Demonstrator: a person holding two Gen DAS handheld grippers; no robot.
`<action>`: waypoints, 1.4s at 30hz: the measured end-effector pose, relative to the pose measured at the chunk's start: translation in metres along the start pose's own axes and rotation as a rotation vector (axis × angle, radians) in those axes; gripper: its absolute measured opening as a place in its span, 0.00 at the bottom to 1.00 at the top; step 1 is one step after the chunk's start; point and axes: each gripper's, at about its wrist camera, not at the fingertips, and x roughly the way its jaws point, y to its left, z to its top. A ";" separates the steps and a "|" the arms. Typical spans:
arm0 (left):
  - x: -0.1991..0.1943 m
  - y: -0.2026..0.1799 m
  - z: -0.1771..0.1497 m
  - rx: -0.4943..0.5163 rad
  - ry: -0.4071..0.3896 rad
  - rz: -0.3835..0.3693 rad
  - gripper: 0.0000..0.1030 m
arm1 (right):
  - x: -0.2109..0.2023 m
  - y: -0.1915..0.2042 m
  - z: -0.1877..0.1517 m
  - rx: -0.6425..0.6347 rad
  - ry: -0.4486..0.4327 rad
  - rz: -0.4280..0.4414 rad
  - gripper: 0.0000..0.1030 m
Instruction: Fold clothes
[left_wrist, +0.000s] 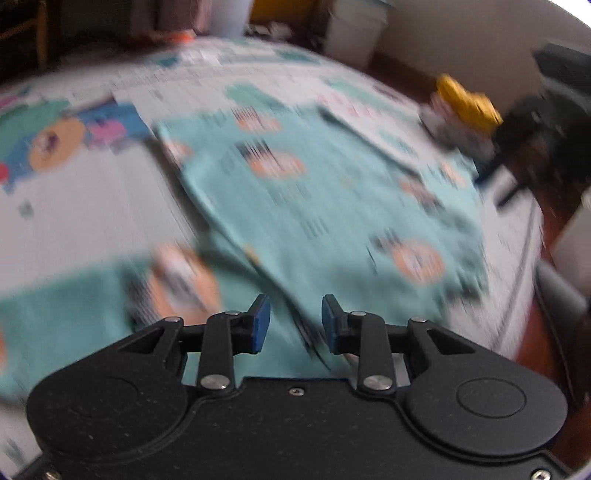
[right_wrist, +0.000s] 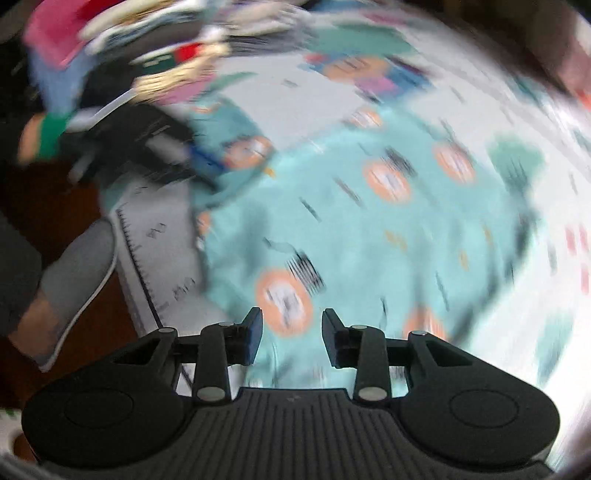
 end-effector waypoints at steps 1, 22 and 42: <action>0.004 -0.006 -0.008 0.038 0.017 0.037 0.27 | -0.005 -0.009 -0.008 0.049 0.009 -0.002 0.36; 0.028 -0.033 0.104 0.087 0.227 -0.090 0.29 | 0.007 -0.067 -0.171 1.079 -0.354 0.052 0.41; 0.189 -0.100 0.297 -0.075 0.315 0.011 0.36 | 0.034 -0.080 -0.187 1.198 -0.535 0.110 0.45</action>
